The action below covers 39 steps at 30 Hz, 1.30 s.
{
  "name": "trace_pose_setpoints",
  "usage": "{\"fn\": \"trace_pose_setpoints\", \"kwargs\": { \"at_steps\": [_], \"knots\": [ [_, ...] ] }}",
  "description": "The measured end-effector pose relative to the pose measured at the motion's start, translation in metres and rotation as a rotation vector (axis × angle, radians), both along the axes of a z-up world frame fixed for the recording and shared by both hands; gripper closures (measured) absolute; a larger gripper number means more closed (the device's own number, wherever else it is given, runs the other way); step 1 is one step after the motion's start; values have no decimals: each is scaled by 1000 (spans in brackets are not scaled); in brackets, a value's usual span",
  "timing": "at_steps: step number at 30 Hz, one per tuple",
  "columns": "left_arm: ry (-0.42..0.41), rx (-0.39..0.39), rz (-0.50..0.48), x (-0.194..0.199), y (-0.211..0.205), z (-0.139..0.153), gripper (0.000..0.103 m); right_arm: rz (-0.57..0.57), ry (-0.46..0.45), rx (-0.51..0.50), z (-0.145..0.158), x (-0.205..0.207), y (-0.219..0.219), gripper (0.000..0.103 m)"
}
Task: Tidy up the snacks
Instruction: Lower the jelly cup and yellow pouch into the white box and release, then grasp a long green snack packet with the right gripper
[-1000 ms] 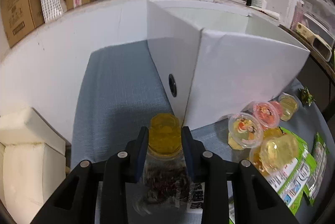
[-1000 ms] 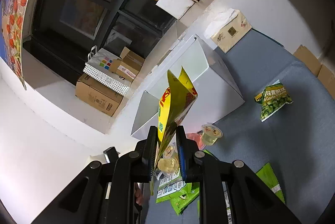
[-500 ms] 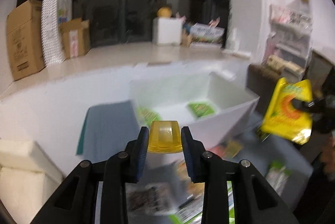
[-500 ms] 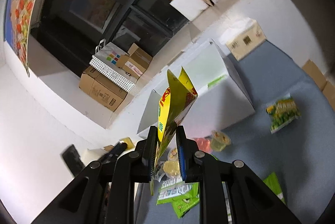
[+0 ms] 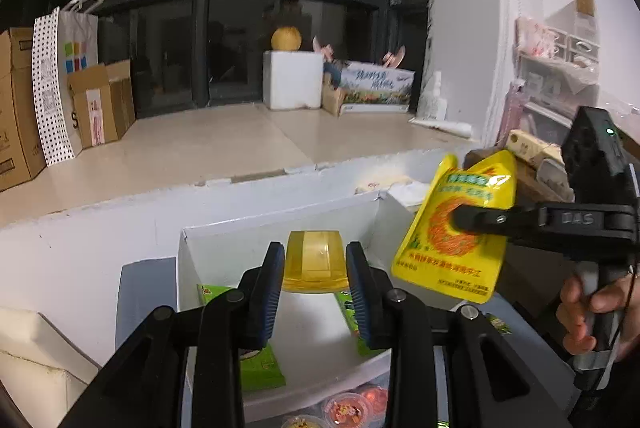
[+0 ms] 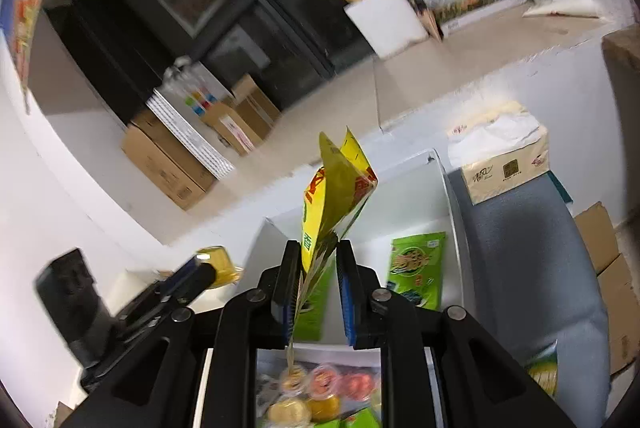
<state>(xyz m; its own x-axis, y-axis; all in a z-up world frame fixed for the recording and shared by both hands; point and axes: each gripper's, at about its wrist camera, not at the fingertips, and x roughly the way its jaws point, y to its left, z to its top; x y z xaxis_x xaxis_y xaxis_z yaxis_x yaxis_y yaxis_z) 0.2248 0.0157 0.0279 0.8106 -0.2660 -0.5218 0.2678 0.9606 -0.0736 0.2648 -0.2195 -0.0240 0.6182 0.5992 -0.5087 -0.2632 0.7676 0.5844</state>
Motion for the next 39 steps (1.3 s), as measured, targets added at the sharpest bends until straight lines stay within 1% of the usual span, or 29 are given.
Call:
{"fn": "trace_pose_setpoints", "kwargs": {
  "at_steps": [1,3,4,5,7,10,12,14,17,20,22,23,24,26,27,29,32,35,39],
  "knots": [
    [32,-10,10,8,1,-5,66,-8,32,-21,-7,9,2,71],
    [78,-13,48,15,6,-13,45,-26,70,-20,-19,21,1,11],
    [80,-7,69,16,8,-17,23,-34,77,-12,-22,23,-1,3],
    [67,-9,72,14,10,-19,10,-39,78,2,-24,24,-5,0],
    [54,-20,62,10,15,-23,0,-57,72,6,-27,22,-11,0],
    [95,-19,72,10,20,-29,0,-69,62,-9,-25,18,-17,0],
    [95,-29,72,7,23,-28,0,-64,56,6,-20,15,-21,0],
    [93,-39,69,-1,26,-25,0,-39,30,13,-10,9,-21,0],
    [80,-34,60,-16,28,-19,0,20,-54,-30,12,-7,-18,0],
    [70,-46,71,-41,34,-12,0,119,-181,-112,38,-41,-11,0],
    [61,-91,61,-66,39,-12,0,214,-286,-169,47,-68,-5,0],
    [63,-116,51,-80,41,-14,0,284,-345,-232,48,-87,0,0],
    [73,-126,42,-95,42,-18,0,342,-379,-282,46,-100,4,0],
    [90,-126,21,-118,41,-27,0,526,-454,-460,28,-138,18,0],
    [103,-126,14,-131,40,-34,0,600,-468,-534,17,-153,23,0],
    [133,-136,-19,-152,38,-47,0,770,-471,-699,-16,-186,33,0],
    [177,-139,-48,-176,35,-67,0,940,-431,-859,-62,-219,41,0],
    [219,-118,-77,-193,29,-85,0,1027,-401,-920,-88,-233,43,0],
    [264,-110,-109,-206,24,-101,0,1091,-377,-932,-100,-227,48,0]
  ]
}}
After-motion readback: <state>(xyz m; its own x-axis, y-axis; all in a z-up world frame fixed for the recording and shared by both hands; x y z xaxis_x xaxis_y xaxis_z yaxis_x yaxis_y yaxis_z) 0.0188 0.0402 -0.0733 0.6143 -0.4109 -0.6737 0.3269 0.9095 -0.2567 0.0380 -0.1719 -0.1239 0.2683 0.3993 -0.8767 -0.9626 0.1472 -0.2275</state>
